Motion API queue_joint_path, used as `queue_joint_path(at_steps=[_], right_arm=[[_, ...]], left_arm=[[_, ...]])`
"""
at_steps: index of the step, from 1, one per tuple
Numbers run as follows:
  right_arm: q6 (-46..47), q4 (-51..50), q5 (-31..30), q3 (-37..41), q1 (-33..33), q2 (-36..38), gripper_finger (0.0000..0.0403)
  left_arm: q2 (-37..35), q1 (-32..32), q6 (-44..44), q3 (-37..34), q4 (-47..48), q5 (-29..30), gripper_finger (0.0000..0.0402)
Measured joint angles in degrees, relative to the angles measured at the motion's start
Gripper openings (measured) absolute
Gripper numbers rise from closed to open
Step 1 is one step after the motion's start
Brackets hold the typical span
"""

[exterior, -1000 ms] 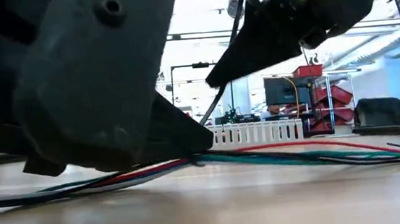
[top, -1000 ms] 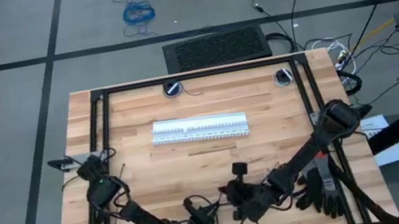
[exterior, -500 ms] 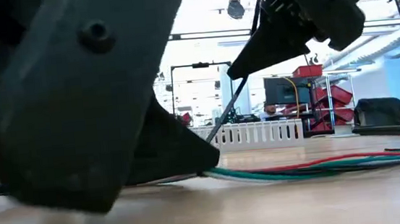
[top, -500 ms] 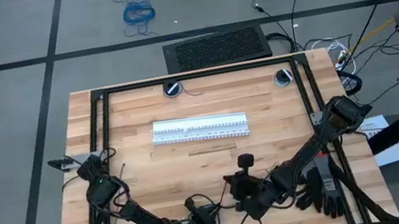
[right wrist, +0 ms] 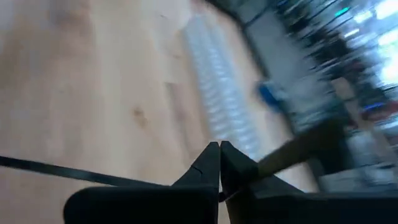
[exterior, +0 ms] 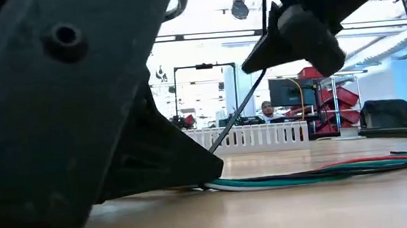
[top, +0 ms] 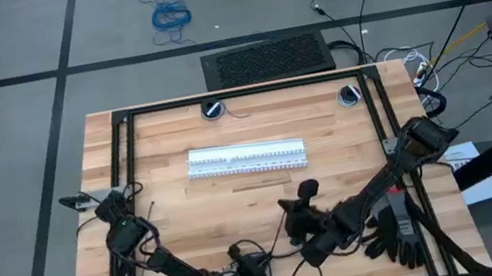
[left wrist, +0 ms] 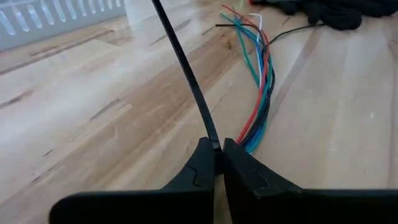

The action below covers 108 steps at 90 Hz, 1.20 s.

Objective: Ziptie cables
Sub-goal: Wrap the cables together using a zip tie

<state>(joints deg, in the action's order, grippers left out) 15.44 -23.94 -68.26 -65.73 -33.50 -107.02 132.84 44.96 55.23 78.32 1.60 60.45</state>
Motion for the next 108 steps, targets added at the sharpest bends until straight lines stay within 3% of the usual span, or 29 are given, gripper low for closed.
queue_joint_path(at_steps=[15, 30, 38, 44, 58, 74, 92, 108], right_arm=[[-7.1, -0.7, -7.9, 0.0, -3.3, 1.2, 0.0006], [-12.2, -0.7, -17.4, 0.0, -9.4, 5.4, 0.0040], [-11.8, -0.5, -18.7, 0.0, -13.1, 8.6, 0.0063], [-8.8, -0.3, -15.7, 0.0, -16.1, 11.0, 0.0076], [6.9, -1.2, -0.7, 0.0, -20.4, 13.2, 0.0087], [20.3, -2.5, 10.9, 0.0, -20.9, 7.0, 0.0075], [23.8, 1.5, 13.2, 0.1, -20.5, -4.6, 0.0058], [25.8, 2.2, 13.2, 0.1, -19.0, -11.2, 0.0044]], left_arm=[[0.0, -0.7, 0.0, 0.0, -1.7, -0.8, 0.0028], [0.0, -1.4, -0.1, 0.0, -3.2, -2.3, 0.0123], [0.0, -1.8, -0.2, 0.1, -3.4, -2.5, 0.0168], [0.0, -2.0, -0.1, 0.1, -3.5, -1.2, 0.0192], [-1.1, -2.3, -0.1, -0.2, -3.7, 2.9, 0.0207], [-7.0, -2.5, -3.8, -0.1, -3.6, 6.7, 0.0207], [-11.7, -2.5, -7.8, -0.1, -4.2, 8.1, 0.0207], [-10.6, -2.8, -7.8, -0.1, -5.5, 6.5, 0.0207]])
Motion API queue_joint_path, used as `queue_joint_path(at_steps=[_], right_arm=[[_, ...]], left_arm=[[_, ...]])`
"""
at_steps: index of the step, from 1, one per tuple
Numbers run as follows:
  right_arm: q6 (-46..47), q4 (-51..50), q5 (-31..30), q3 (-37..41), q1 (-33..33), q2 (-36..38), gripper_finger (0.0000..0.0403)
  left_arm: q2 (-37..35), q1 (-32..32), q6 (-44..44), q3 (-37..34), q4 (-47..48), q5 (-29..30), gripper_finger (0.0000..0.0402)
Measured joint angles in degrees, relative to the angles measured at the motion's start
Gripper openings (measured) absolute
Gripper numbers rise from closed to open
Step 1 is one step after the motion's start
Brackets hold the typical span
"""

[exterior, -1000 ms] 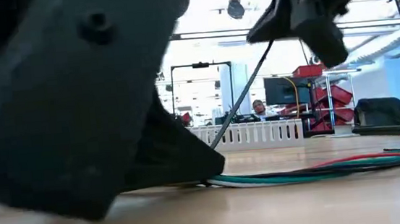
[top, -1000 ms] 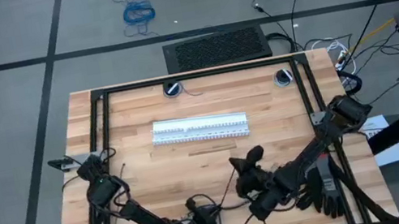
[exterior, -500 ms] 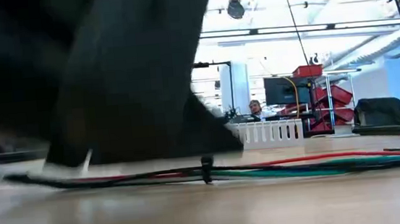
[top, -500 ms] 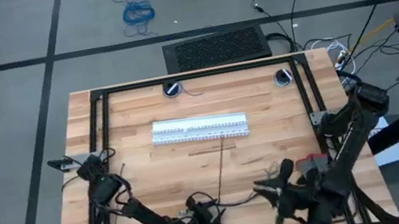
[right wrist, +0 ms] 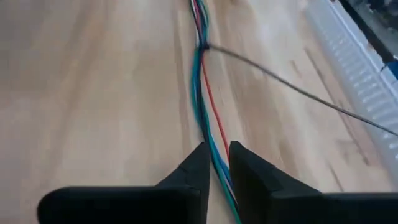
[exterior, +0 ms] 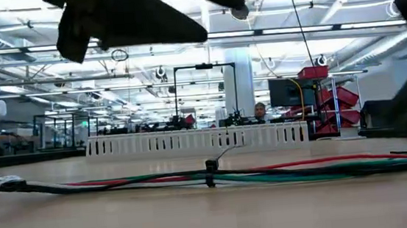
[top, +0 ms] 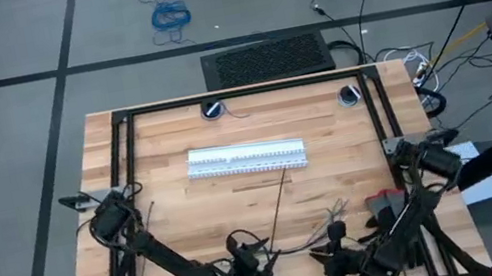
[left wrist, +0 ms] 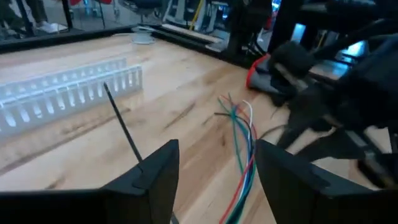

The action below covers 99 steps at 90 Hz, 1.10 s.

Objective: Ziptie cables
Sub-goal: Wrap the cables together using a zip tie

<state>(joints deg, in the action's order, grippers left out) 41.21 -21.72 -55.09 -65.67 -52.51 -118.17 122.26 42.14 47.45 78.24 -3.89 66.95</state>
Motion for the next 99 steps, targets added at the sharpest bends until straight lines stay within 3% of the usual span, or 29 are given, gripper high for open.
queue_joint_path(at_steps=[16, 39, 62, 85, 99], right_arm=[[2.2, 0.5, -1.0, -0.2, 0.4, -2.0, 0.0038], [1.1, -1.9, -1.8, 0.0, 0.3, -0.7, 0.0038], [5.2, -6.1, -2.1, 0.0, 0.3, -0.4, 0.0038], [6.4, -7.0, -2.0, 0.0, 0.3, -0.4, 0.0038], [6.3, -7.1, -2.0, 0.0, 0.3, -0.4, 0.0038]], left_arm=[[5.0, -1.0, -3.0, 0.0, -7.7, -2.3, 0.0207], [8.9, -2.6, -1.0, 0.0, -7.8, -3.4, 0.0207], [8.9, -2.0, 7.2, 0.0, 6.1, -3.9, 0.0207], [8.5, -1.6, 22.3, 0.4, 24.4, -7.0, 0.0207], [8.5, -1.6, 23.1, 0.3, 29.4, -7.9, 0.0207]])
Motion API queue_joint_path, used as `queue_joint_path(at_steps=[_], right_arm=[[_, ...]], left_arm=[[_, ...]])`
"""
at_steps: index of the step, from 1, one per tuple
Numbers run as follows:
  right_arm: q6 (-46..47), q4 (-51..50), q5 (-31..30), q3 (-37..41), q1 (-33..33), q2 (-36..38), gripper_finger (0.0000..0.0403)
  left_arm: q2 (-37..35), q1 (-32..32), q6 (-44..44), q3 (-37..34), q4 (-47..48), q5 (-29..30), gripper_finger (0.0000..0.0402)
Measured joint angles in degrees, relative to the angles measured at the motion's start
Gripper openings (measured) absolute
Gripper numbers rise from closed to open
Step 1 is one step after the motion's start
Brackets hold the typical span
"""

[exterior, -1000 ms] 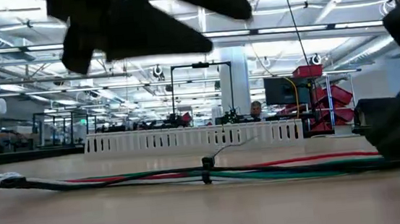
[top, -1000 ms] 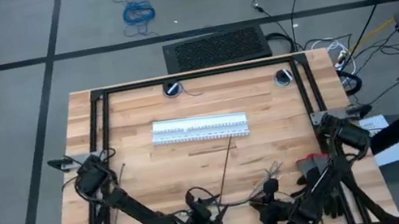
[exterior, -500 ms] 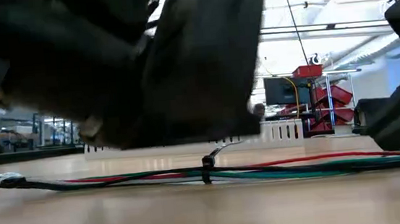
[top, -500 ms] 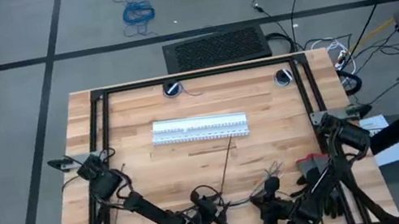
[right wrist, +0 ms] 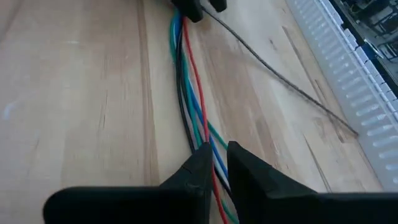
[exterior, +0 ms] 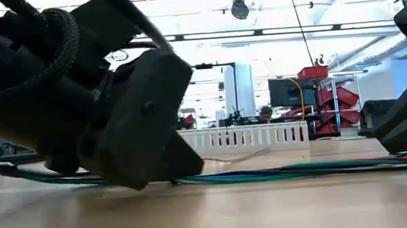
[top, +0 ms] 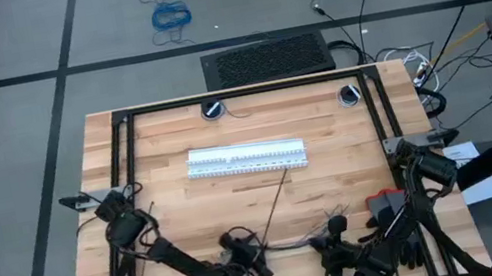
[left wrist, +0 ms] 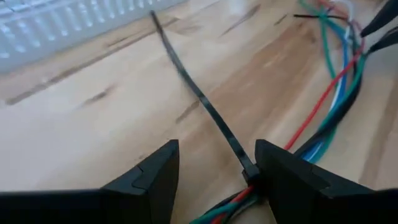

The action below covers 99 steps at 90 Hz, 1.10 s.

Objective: Ziptie cables
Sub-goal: Wrap the cables together using a zip tie

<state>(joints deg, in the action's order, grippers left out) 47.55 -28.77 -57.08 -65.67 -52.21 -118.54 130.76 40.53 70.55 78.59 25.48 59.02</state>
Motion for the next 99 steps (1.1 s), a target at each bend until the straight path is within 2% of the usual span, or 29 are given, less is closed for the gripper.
queue_joint_path(at_steps=[13, 32, 43, 64, 77, 99], right_arm=[[-0.1, -0.1, 0.0, 0.0, 0.0, 0.0, 0.0038], [-0.1, -1.1, 0.0, 0.0, 0.0, 0.1, 0.0038], [1.4, -2.9, 0.0, 0.0, 0.0, 0.2, 0.0038], [5.0, -6.1, 0.5, 0.0, 0.0, 0.2, 0.0038], [6.0, -7.1, 0.3, 0.0, 0.0, 0.2, 0.0038], [0.8, -7.5, -1.6, -2.8, 0.7, 0.0, 0.0038]], left_arm=[[0.0, 0.0, 1.8, 0.0, 3.6, -0.4, 0.0207], [0.2, 0.0, 15.3, -0.1, 19.7, -0.4, 0.0207], [0.2, 0.3, 20.4, -0.2, 23.5, -0.4, 0.0207], [0.2, 1.0, 30.0, -0.4, 22.3, -2.9, 0.0207], [0.2, 1.9, 30.1, -0.2, 17.9, -2.5, 0.0207], [0.5, 2.9, 31.1, 6.0, 16.0, -5.1, 0.0207]])
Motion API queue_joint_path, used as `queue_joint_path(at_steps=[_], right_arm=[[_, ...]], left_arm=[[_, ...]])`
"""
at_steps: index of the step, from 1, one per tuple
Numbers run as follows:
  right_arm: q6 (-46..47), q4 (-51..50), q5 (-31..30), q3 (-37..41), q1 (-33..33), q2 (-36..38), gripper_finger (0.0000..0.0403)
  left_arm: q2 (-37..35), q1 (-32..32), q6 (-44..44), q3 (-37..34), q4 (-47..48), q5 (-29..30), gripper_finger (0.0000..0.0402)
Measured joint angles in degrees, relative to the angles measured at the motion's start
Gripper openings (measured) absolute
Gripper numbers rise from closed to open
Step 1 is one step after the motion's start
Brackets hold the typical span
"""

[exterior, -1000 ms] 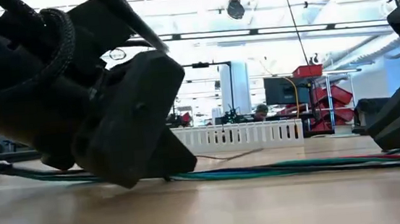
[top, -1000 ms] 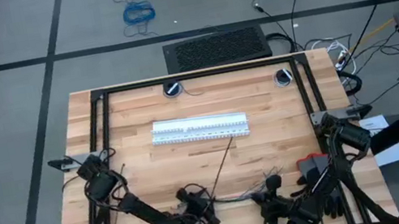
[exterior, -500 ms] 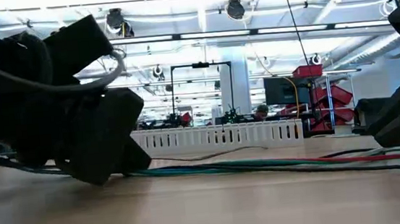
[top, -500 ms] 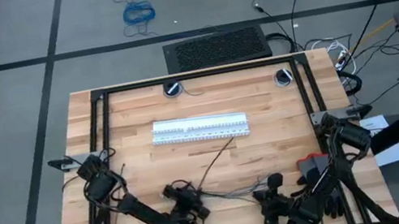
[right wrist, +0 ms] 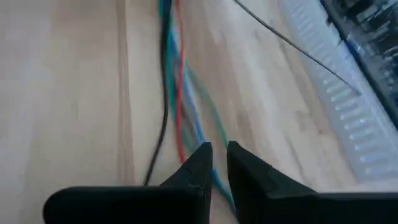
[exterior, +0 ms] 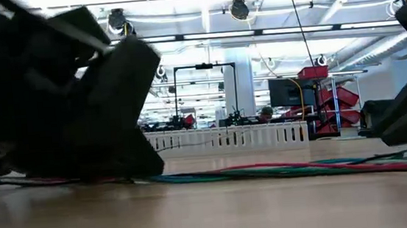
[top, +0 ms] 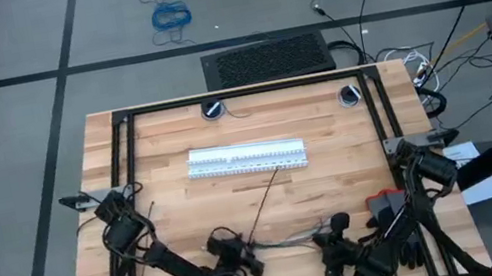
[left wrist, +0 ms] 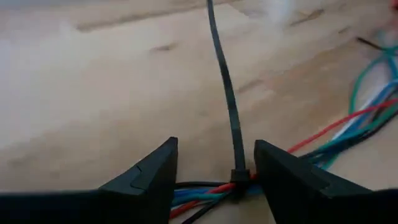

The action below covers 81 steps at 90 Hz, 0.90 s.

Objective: Ziptie cables
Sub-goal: Wrap the cables together using a zip tie

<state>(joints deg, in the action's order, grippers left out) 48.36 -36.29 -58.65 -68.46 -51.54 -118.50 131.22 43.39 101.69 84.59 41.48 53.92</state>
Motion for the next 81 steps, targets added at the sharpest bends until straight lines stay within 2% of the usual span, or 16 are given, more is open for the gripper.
queue_joint_path(at_steps=[11, 25, 37, 62, 77, 81], right_arm=[[-4.7, -0.3, -1.6, -2.7, 0.9, 0.0, 0.0038], [-8.9, -0.3, -3.5, -5.8, 1.5, 0.0, 0.0038], [-9.3, -0.4, -5.4, -7.4, 1.6, 0.0, 0.0038], [-11.0, -0.9, -6.1, -7.8, 1.9, 0.0, 0.0038], [-14.0, -5.6, -11.5, -7.8, 3.2, 0.0, 0.0038], [-13.2, -8.2, -12.2, -7.8, 4.0, 0.3, 0.0038]], left_arm=[[0.2, 0.2, -1.7, 2.7, 1.1, -0.4, 0.0207], [0.2, 0.3, -1.0, 5.5, 11.3, -0.5, 0.0207], [0.2, 0.2, 1.5, 5.8, 18.8, 3.7, 0.0207], [-2.4, -0.3, 1.9, 5.9, 31.2, 4.4, 0.0207], [-9.3, -1.4, 13.1, 5.9, 47.9, 4.2, 0.0207], [-11.3, -1.1, 15.3, 5.6, 48.9, 4.2, 0.0207]])
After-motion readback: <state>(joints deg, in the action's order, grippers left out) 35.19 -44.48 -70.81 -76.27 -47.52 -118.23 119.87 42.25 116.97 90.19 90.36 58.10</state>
